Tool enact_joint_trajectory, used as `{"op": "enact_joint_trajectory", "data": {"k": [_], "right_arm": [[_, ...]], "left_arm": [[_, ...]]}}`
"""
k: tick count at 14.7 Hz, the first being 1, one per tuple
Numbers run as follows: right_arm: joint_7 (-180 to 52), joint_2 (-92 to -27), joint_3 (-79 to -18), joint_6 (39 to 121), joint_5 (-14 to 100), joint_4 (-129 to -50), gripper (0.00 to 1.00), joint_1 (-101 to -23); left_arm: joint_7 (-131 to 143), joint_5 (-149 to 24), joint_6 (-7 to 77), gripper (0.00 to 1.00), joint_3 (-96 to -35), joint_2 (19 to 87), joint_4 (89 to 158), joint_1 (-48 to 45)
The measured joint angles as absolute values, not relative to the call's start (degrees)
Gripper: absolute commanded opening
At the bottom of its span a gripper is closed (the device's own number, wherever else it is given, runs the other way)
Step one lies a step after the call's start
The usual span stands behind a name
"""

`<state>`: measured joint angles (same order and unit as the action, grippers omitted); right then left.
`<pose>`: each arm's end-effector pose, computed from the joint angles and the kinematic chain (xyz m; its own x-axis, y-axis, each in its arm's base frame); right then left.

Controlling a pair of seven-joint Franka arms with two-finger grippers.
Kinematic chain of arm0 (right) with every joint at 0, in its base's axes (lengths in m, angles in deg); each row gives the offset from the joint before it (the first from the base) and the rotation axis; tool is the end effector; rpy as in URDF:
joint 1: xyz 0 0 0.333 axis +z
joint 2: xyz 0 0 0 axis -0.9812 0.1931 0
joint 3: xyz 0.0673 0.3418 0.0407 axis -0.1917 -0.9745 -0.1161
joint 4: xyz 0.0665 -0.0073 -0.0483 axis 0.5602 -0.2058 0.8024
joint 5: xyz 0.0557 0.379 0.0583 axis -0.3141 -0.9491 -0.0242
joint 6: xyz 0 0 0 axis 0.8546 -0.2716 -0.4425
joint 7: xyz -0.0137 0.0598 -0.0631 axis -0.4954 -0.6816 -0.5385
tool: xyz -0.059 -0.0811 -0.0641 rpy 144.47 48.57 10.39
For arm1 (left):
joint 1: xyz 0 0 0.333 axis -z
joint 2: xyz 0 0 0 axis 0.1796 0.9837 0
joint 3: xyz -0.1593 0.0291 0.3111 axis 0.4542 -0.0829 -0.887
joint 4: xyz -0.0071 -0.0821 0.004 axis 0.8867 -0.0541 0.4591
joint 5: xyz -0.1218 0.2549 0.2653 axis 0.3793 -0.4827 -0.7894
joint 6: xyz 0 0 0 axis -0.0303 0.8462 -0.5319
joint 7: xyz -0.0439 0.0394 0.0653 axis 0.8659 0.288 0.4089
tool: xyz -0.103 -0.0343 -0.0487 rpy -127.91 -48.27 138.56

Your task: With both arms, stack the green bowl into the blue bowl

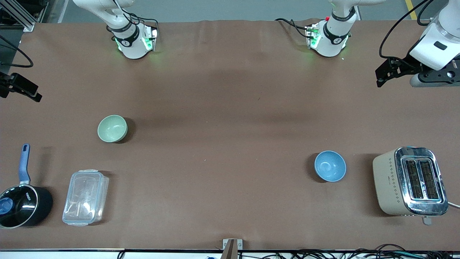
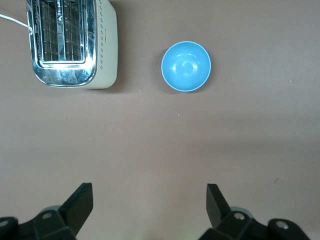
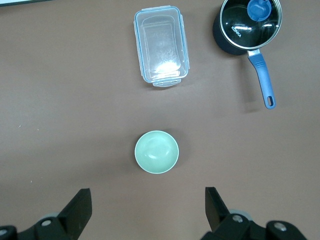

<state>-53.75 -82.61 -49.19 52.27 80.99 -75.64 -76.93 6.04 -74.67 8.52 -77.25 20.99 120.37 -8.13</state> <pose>0.5495 -0.0289 0.6809 0.9896 -0.1373 0.0434 -0.1383 -0.9902 0.0207 0.5053 -0.0763 0.6578 0.9988 -0.0410 0.0267 -0.0392 -0.9971 -0.0653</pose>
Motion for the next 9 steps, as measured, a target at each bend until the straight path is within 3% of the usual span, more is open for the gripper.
{"op": "enact_joint_trajectory", "data": {"k": [5,9], "right_arm": [[-53.75,-82.61,-49.21,52.26,80.99,-75.64,1.00,-76.93],[-53.75,-82.59,-49.22,52.26,80.99,-75.69,1.00,-76.94]], "left_arm": [[6.05,-74.68,8.50,1.00,-77.44,23.63,118.48,-8.46],[6.05,-74.69,11.74,1.00,-77.57,33.80,116.38,-9.24]]}}
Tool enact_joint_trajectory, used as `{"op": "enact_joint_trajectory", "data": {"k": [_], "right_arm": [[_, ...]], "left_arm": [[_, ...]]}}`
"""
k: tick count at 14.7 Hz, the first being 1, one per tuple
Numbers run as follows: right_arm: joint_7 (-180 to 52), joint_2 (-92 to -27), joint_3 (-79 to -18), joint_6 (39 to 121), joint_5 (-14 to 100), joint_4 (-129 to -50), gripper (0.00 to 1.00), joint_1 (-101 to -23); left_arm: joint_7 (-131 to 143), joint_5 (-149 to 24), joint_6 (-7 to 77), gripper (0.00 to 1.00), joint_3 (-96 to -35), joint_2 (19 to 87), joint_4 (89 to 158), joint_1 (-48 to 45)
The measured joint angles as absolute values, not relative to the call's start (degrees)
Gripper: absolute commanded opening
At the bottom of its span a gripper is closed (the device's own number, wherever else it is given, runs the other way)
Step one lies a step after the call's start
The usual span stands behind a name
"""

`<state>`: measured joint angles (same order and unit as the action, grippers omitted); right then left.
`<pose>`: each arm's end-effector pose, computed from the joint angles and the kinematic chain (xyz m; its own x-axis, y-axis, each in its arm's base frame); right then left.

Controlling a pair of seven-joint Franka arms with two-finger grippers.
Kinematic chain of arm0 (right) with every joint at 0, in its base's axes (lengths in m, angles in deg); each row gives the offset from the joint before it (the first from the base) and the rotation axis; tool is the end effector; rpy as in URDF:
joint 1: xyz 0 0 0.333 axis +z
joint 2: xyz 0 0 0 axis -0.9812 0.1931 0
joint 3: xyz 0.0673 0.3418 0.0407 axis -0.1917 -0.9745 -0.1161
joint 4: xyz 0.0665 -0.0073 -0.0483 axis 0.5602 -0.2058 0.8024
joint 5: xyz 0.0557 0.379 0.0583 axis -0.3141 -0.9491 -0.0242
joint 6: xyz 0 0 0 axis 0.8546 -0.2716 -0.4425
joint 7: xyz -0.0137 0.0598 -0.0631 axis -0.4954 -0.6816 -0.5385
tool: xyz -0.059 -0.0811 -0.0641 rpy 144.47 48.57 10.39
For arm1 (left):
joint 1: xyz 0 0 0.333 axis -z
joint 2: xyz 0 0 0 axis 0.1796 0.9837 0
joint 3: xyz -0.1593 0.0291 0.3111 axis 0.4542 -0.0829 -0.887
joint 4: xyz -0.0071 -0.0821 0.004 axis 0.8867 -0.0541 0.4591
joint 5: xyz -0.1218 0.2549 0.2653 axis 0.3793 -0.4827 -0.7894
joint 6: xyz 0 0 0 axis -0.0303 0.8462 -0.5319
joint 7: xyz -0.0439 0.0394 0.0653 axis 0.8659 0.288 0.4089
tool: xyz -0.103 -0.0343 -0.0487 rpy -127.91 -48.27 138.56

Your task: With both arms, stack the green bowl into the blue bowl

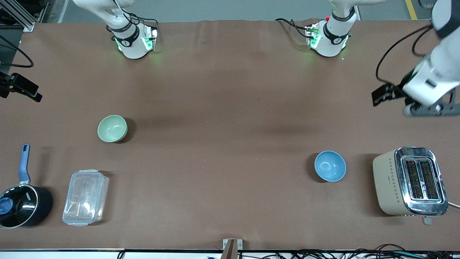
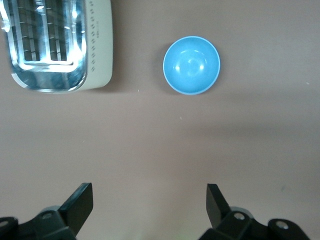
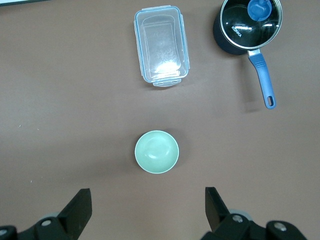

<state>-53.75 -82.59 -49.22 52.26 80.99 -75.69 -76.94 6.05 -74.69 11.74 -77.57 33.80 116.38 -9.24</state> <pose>0.5496 -0.0288 0.6803 0.9897 -0.1370 0.0420 -0.1379 -0.9902 0.0208 0.5818 -0.0664 0.5729 0.9972 -0.0193 -0.0718 -0.0230 -0.9984 -0.0510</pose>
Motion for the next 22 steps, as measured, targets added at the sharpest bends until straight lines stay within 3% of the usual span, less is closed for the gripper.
{"op": "enact_joint_trajectory", "data": {"k": [3,6,10,13,16,18,20,21,22], "right_arm": [[-54.95,-82.50,-49.21,51.28,80.99,-76.19,1.00,-76.95],[-58.34,-82.09,-49.04,52.26,81.01,-81.49,1.00,-77.99],[-60.58,-80.41,-48.87,67.86,81.01,-97.90,1.00,-79.92],[-60.64,-79.65,-49.01,82.30,81.09,-111.53,1.00,-79.91],[-60.68,-79.12,-48.98,97.43,81.19,-122.20,1.00,-79.92],[-60.99,-77.38,-48.96,105.07,81.20,-126.86,1.00,-80.00],[-61.48,-74.77,-48.92,111.76,81.20,-129.84,1.00,-80.12],[-61.90,-73.43,-48.91,114.88,81.20,-130.93,1.00,-80.41],[-62.36,-72.28,-48.91,116.88,81.20,-131.57,1.00,-80.88]], "left_arm": [[6.05,-74.75,20.25,1.00,-77.65,43.14,116.14,-9.62],[6.05,-74.77,28.35,1.00,-77.67,50.77,116.07,-10.69],[6.05,-74.77,37.93,0.97,-77.67,58.67,116.18,-10.91],[6.06,-74.77,42.08,0.74,-77.67,62.76,116.17,-11.00],[6.06,-74.77,44.14,0.56,-77.67,65.17,116.11,-11.15],[6.06,-74.77,44.86,0.42,-77.67,66.18,116.10,-11.20],[6.06,-74.77,45.33,0.13,-77.67,66.95,116.09,-11.23],[6.06,-74.77,45.48,0.03,-77.66,67.17,116.09,-11.22],[6.06,-74.77,45.57,0.00,-77.65,67.25,116.08,-11.18]]}}
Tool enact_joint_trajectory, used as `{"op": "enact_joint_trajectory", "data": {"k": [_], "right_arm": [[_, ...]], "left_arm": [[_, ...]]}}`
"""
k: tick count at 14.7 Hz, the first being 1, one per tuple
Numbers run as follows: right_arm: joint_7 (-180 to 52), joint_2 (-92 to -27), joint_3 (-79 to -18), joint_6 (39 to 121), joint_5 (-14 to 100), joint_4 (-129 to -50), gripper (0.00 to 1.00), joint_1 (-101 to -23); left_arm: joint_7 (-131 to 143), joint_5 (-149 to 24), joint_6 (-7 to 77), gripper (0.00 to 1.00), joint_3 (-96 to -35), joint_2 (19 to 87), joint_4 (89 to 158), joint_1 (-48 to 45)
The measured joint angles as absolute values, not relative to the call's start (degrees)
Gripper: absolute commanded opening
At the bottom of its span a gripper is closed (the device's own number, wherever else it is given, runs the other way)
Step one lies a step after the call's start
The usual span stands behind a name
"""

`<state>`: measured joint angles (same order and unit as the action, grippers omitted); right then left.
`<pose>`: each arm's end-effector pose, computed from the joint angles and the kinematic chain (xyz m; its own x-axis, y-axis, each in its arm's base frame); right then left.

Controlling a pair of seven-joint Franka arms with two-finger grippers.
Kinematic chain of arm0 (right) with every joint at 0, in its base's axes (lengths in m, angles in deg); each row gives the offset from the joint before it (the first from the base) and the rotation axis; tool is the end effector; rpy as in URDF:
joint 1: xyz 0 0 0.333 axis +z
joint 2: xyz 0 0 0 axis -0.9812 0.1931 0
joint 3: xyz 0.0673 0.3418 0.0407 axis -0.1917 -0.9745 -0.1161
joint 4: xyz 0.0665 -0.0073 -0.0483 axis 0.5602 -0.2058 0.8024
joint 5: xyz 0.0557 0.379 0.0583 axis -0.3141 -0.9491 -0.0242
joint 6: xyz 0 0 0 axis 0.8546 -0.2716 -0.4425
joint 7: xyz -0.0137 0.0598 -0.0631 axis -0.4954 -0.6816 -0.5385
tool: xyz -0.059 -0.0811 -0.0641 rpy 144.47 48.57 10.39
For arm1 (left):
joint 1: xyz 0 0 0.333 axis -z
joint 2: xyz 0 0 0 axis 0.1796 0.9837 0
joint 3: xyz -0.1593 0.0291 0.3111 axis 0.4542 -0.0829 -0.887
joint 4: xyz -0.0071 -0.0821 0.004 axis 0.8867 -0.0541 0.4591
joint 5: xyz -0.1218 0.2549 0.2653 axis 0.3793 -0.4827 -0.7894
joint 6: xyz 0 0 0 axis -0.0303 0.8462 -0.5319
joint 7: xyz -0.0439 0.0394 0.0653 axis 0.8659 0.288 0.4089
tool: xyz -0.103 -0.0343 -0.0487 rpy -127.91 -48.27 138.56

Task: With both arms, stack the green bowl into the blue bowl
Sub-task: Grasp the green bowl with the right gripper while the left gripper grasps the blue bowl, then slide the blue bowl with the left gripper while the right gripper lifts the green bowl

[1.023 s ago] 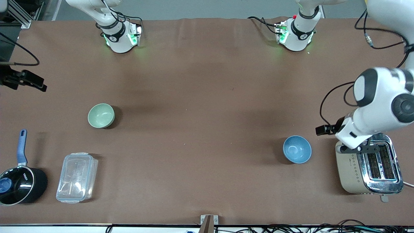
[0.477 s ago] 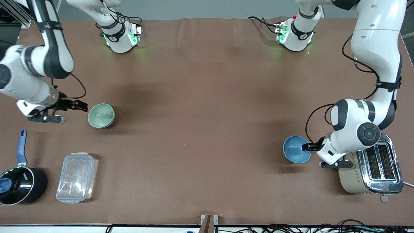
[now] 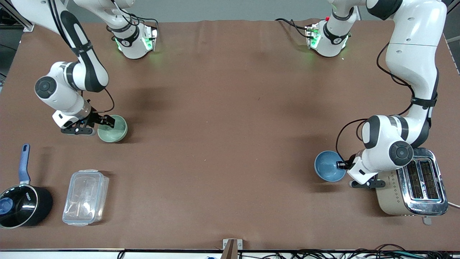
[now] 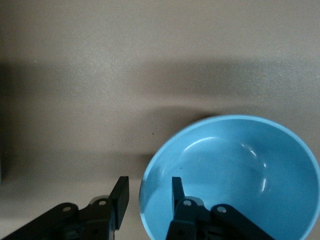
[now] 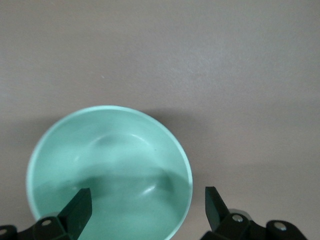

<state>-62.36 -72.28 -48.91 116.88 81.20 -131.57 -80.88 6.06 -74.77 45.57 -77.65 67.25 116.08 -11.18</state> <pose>0.4871 -0.0597 0.2504 0.9993 -0.0347 0.0109 -0.0350 -0.9989 0.0305 0.7036 -0.0534 0.2374 0.9979 0.0062 -0.0639 0.0075 -0.9998 0.0202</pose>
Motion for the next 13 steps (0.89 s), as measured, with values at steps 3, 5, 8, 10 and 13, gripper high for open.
{"op": "enact_joint_trajectory", "data": {"k": [3,5,8,10,13], "right_arm": [[-63.07,-70.50,-48.90,118.18,81.20,-131.80,0.99,-81.84],[-63.12,-70.06,-48.90,118.67,81.20,-131.80,0.85,-81.95],[-63.16,-69.68,-48.91,119.02,81.20,-131.80,0.30,-82.09],[-63.16,-69.40,-48.91,119.07,81.20,-131.80,0.02,-82.72],[-63.16,-69.36,-48.91,119.13,81.19,-131.58,0.00,-83.95]], "left_arm": [[6.09,-74.75,45.59,0.00,-76.63,67.19,115.59,-10.92],[9.11,-74.74,45.21,0.00,-73.51,66.47,114.87,-10.53],[21.00,-74.79,43.04,0.00,-66.79,64.89,113.94,-8.33],[28.91,-74.82,42.89,0.00,-63.97,64.26,113.42,-5.12],[39.45,-74.82,42.79,0.00,-63.34,64.31,112.66,3.13]]}}
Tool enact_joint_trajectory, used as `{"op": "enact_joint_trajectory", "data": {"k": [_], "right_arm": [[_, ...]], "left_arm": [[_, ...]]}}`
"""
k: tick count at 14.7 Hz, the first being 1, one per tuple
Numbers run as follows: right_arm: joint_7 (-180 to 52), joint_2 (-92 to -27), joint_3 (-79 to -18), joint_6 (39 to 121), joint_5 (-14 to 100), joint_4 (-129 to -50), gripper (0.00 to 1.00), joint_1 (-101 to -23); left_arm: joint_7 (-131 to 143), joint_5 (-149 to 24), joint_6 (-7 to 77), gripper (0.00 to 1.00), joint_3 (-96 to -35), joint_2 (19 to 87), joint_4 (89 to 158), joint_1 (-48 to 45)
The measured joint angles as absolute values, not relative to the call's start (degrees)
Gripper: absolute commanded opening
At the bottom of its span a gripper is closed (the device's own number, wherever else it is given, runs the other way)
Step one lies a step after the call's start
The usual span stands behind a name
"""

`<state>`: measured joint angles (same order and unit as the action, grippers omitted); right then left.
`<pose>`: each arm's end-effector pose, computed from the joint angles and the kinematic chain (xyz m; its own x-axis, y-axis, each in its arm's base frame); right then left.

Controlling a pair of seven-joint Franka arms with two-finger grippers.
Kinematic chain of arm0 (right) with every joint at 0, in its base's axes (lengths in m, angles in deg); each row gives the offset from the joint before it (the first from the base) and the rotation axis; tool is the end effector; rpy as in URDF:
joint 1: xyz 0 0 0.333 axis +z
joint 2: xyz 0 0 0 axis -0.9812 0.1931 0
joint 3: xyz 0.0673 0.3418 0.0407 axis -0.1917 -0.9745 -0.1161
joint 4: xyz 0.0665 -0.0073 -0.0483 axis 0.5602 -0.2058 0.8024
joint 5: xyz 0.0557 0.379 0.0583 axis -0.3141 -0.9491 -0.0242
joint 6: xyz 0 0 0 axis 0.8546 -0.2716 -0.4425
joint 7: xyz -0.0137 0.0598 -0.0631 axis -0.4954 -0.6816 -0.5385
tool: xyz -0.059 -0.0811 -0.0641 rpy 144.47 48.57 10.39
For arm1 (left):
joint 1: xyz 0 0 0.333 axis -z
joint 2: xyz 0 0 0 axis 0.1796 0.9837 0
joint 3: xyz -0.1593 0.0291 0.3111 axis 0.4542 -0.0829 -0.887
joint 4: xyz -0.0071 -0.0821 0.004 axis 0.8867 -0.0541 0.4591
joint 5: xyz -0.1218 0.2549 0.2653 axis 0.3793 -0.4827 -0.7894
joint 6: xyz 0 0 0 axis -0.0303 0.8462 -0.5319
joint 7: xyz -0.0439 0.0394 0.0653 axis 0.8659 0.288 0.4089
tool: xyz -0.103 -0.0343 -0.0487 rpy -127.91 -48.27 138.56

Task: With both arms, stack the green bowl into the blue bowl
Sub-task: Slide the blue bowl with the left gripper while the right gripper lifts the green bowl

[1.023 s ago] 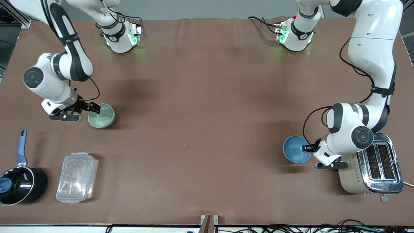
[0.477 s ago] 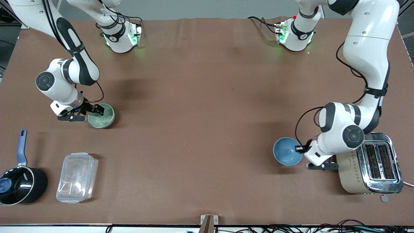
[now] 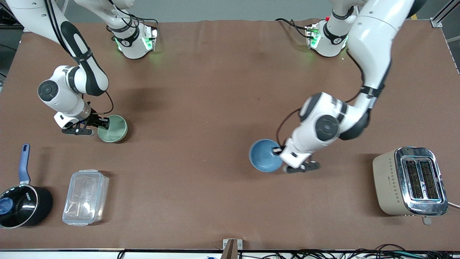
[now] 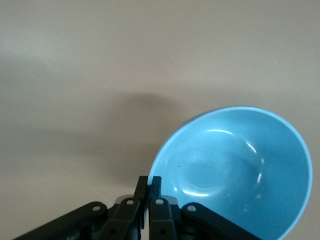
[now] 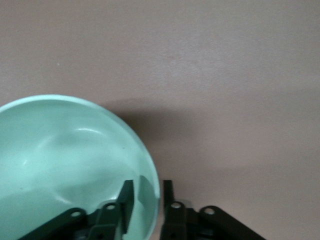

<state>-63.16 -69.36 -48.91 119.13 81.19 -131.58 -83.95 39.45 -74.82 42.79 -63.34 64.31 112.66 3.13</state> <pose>0.4830 -0.0859 0.2289 0.9973 -0.0732 -0.0015 -0.0731 -0.9968 0.0328 0.6229 -0.3636 0.3159 0.9877 0.1344 -0.0794 0.1449 -0.9785 0.1467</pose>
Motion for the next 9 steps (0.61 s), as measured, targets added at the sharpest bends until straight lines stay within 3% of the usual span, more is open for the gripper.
{"op": "enact_joint_trajectory", "data": {"k": [2,4,9], "right_arm": [[-63.15,-69.49,-48.97,117.27,81.00,-129.99,0.00,-84.17],[-63.05,-70.46,-49.35,108.85,80.89,-125.86,0.00,-84.16],[-61.27,-73.43,-49.83,74.40,74.30,-101.64,0.00,-81.58]], "left_arm": [[46.15,-74.82,42.87,0.00,-63.55,65.50,112.00,9.25],[50.21,-74.82,43.69,0.00,-63.88,67.85,110.69,13.58],[52.03,-74.82,46.63,0.07,-63.95,72.50,109.35,16.15]]}}
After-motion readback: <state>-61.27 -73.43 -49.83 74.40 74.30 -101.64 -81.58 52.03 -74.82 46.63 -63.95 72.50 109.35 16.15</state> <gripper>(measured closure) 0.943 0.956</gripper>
